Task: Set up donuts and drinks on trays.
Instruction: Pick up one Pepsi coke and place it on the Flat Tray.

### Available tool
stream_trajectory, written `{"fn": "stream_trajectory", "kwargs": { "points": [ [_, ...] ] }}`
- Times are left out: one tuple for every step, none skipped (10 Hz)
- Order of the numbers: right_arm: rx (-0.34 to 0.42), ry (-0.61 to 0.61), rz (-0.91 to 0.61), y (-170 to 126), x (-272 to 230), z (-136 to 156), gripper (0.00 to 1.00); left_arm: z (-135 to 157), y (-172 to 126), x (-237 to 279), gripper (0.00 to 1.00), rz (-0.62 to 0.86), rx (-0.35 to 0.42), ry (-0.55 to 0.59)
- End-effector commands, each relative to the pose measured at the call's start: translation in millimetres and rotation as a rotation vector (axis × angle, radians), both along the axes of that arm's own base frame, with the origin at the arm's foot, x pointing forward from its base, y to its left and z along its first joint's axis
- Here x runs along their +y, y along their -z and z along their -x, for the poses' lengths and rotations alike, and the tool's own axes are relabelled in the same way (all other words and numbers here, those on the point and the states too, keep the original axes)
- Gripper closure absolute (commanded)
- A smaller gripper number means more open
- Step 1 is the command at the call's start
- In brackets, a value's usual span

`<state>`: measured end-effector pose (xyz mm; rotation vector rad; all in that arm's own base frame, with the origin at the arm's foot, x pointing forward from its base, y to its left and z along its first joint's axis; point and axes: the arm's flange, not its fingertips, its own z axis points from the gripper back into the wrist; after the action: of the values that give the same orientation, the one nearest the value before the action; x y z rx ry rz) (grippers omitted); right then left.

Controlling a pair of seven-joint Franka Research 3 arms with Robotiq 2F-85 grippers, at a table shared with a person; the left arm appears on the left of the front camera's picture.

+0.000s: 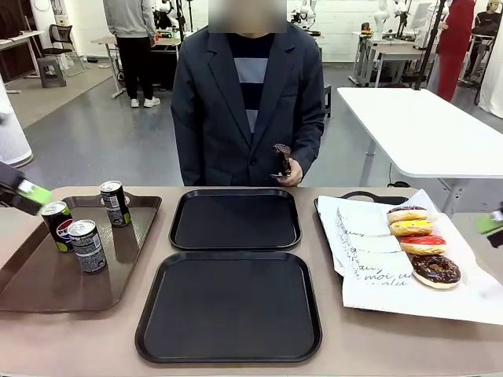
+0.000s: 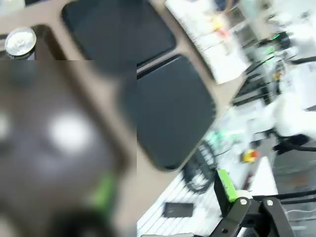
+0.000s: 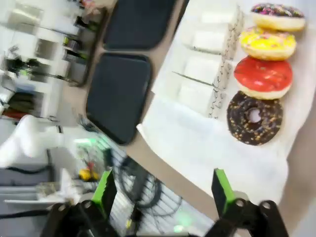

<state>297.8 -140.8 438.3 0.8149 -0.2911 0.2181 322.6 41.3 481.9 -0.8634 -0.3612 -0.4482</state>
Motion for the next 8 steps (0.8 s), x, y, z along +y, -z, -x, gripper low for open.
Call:
{"fn": "stream_trajectory", "kwargs": {
  "points": [
    [0.086,0.239,-0.646,1,-35,-13,0.00,3,3,35,0.00,0.514,0.109,-0.098],
    [0.062,0.283,-0.723,5,-59,-1,0.00,6,3,56,0.00,0.531,0.112,-0.151],
    [0.039,0.306,-0.771,4,-77,9,0.00,9,7,67,0.00,0.530,0.122,-0.198],
    [0.022,0.323,-0.795,-1,-91,20,0.00,12,12,77,0.00,0.523,0.140,-0.242],
    [0.032,0.298,-0.786,-8,-102,31,0.00,12,16,88,0.00,0.521,0.158,-0.273],
    [0.061,0.258,-0.746,-13,-110,38,0.00,15,18,97,0.00,0.515,0.165,-0.295],
    [0.071,0.269,-0.720,-16,-117,45,0.00,16,18,102,0.00,0.491,0.171,-0.319],
    [0.108,0.249,-0.670,-18,-123,50,0.00,19,17,108,0.00,0.477,0.179,-0.343]
  ]
}}
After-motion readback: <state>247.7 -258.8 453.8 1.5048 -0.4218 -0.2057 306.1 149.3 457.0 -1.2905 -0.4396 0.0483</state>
